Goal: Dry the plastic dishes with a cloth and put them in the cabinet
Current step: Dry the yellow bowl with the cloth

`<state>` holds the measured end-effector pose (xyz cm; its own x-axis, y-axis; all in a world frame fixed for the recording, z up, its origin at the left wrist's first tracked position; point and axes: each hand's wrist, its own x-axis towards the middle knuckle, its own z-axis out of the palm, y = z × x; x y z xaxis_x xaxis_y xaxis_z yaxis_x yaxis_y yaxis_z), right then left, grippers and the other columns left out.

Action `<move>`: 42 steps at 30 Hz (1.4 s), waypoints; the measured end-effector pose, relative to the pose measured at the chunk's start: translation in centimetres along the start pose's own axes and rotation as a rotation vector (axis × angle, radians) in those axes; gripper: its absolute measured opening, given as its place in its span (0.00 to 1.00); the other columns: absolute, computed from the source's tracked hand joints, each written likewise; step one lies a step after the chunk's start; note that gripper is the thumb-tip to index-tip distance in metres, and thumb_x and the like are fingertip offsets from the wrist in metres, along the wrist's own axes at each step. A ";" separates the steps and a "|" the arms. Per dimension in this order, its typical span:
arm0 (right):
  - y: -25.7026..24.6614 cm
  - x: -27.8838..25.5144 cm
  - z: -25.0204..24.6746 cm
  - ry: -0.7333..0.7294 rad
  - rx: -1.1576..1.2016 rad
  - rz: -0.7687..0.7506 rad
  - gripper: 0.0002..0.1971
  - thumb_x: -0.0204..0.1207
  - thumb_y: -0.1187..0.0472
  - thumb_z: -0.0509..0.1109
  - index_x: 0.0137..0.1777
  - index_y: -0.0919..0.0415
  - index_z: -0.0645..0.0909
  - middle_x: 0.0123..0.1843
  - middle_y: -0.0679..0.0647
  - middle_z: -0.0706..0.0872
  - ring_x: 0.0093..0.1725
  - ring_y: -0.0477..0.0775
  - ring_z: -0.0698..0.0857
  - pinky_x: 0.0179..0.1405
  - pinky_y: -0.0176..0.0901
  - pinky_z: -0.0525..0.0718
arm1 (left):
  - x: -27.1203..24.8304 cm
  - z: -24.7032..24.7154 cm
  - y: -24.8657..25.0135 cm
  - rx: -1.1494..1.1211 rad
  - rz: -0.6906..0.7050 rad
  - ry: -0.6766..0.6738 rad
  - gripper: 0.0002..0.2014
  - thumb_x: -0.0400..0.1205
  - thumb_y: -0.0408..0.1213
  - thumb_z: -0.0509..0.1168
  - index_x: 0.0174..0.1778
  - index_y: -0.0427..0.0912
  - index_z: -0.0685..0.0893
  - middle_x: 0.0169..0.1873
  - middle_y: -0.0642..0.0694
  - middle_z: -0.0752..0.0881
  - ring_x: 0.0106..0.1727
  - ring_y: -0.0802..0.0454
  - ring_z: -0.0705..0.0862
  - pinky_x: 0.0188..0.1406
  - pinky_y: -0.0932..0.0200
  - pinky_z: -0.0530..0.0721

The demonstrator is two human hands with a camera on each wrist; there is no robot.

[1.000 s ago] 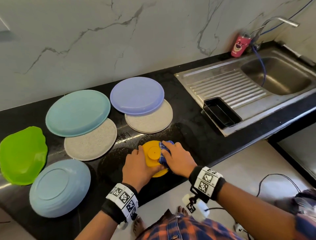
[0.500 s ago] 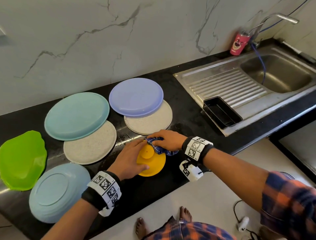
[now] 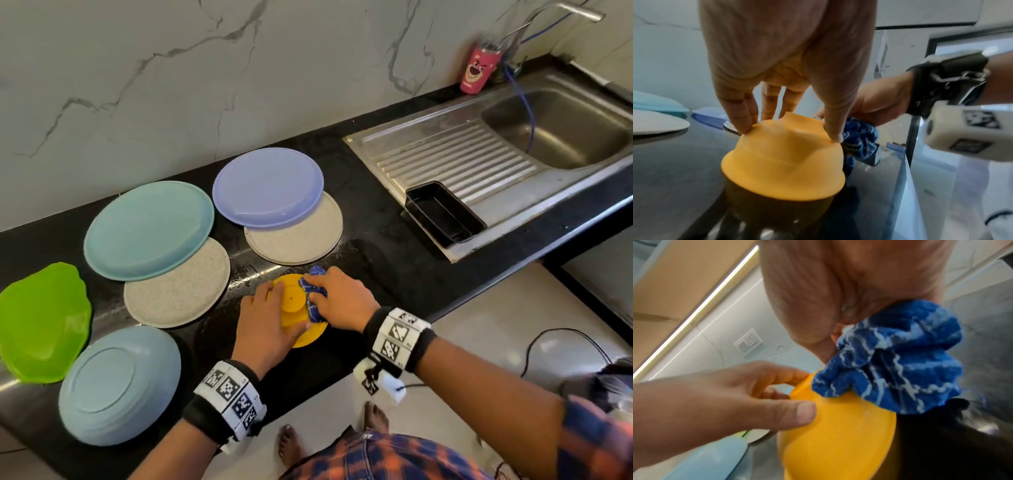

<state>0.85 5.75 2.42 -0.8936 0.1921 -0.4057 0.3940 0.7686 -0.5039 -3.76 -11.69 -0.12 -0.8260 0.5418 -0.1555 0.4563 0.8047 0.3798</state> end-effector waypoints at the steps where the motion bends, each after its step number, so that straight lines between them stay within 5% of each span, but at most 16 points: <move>1: -0.1 0.9 -0.7 -0.039 -0.015 -0.027 0.23 0.85 0.49 0.61 0.81 0.39 0.70 0.74 0.53 0.75 0.68 0.64 0.80 0.67 0.55 0.79 | -0.1 -0.1 0.3 0.012 -0.017 -0.013 0.46 0.74 0.67 0.69 0.83 0.45 0.65 0.78 0.44 0.68 0.76 0.42 0.69 0.76 0.50 0.63; 5: -0.5 3.4 -3.4 -0.215 -0.020 -0.125 0.23 0.83 0.57 0.65 0.78 0.45 0.77 0.74 0.52 0.82 0.68 0.56 0.82 0.68 0.48 0.79 | 1.0 -2.2 -0.3 -0.013 -0.015 -0.166 0.57 0.58 0.79 0.60 0.81 0.49 0.70 0.67 0.43 0.74 0.67 0.39 0.77 0.67 0.46 0.75; 8: -0.6 3.8 -4.1 -0.271 0.004 -0.127 0.22 0.83 0.58 0.67 0.77 0.48 0.78 0.72 0.54 0.84 0.65 0.55 0.83 0.68 0.47 0.80 | 2.1 -4.1 -1.6 -0.011 0.101 -0.302 0.53 0.61 0.65 0.76 0.83 0.56 0.66 0.66 0.44 0.73 0.68 0.42 0.75 0.66 0.52 0.73; 11: -0.1 3.2 -3.5 -0.199 0.010 -0.110 0.21 0.83 0.53 0.66 0.77 0.45 0.78 0.73 0.52 0.82 0.68 0.56 0.82 0.70 0.48 0.78 | 3.1 -4.3 -2.5 -0.019 0.227 -0.327 0.48 0.68 0.52 0.82 0.83 0.56 0.66 0.80 0.48 0.66 0.78 0.45 0.67 0.76 0.50 0.65; 14: 0.4 1.2 -1.3 0.007 0.005 -0.059 0.21 0.85 0.47 0.60 0.76 0.44 0.77 0.70 0.55 0.84 0.66 0.61 0.84 0.66 0.50 0.78 | 3.5 -3.7 -3.5 -0.069 0.265 -0.368 0.49 0.68 0.53 0.81 0.84 0.55 0.64 0.84 0.54 0.62 0.83 0.51 0.63 0.81 0.51 0.60; 22: 0.3 -3.3 2.0 0.059 0.079 0.003 0.26 0.86 0.46 0.58 0.83 0.44 0.64 0.69 0.60 0.73 0.62 0.70 0.81 0.66 0.58 0.80 | 2.3 -3.1 -3.5 -0.107 0.195 -0.279 0.51 0.64 0.63 0.74 0.83 0.47 0.68 0.82 0.48 0.68 0.82 0.49 0.67 0.82 0.53 0.63; 27: -0.7 1.7 -1.9 -0.090 -0.049 -0.089 0.27 0.81 0.57 0.63 0.81 0.42 0.70 0.74 0.58 0.75 0.66 0.66 0.81 0.67 0.54 0.80 | -0.3 -0.6 0.8 0.105 -0.027 -0.063 0.42 0.78 0.62 0.68 0.79 0.36 0.67 0.72 0.37 0.73 0.69 0.37 0.77 0.68 0.46 0.75; 31: -1.2 3.8 -4.7 -0.249 -0.126 -0.203 0.25 0.80 0.65 0.64 0.77 0.50 0.78 0.48 0.54 0.85 0.44 0.55 0.84 0.49 0.45 0.81 | 0.0 -0.7 1.1 0.063 -0.057 0.002 0.38 0.72 0.67 0.70 0.65 0.39 0.73 0.61 0.40 0.76 0.61 0.39 0.79 0.59 0.47 0.78; 33: -0.9 4.2 -4.9 -0.280 -0.115 -0.208 0.24 0.82 0.65 0.63 0.77 0.50 0.77 0.45 0.51 0.84 0.42 0.54 0.84 0.49 0.43 0.80 | 1.2 -1.6 -0.2 0.010 -0.025 -0.052 0.40 0.68 0.64 0.76 0.68 0.42 0.73 0.64 0.41 0.76 0.65 0.40 0.77 0.63 0.47 0.76; 38: -0.7 3.9 -4.6 -0.299 -0.060 -0.171 0.23 0.82 0.61 0.63 0.75 0.45 0.78 0.47 0.53 0.88 0.43 0.55 0.88 0.53 0.48 0.88 | 3.1 -3.4 -2.0 -0.082 0.234 -0.277 0.52 0.67 0.50 0.83 0.84 0.50 0.62 0.82 0.49 0.65 0.80 0.46 0.66 0.78 0.50 0.64; 42: -0.6 1.5 -2.6 -0.070 -0.084 -0.066 0.22 0.83 0.54 0.61 0.78 0.48 0.74 0.67 0.59 0.82 0.58 0.65 0.84 0.58 0.51 0.82 | 3.5 -3.3 -2.6 -0.072 0.238 -0.271 0.53 0.66 0.51 0.83 0.85 0.49 0.63 0.82 0.50 0.64 0.81 0.48 0.65 0.78 0.55 0.60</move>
<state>-1.27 7.11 4.12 -0.8984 0.0987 -0.4280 0.3133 0.8269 -0.4670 -8.91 -12.71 1.41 -0.5774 0.7641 -0.2876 0.5925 0.6345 0.4963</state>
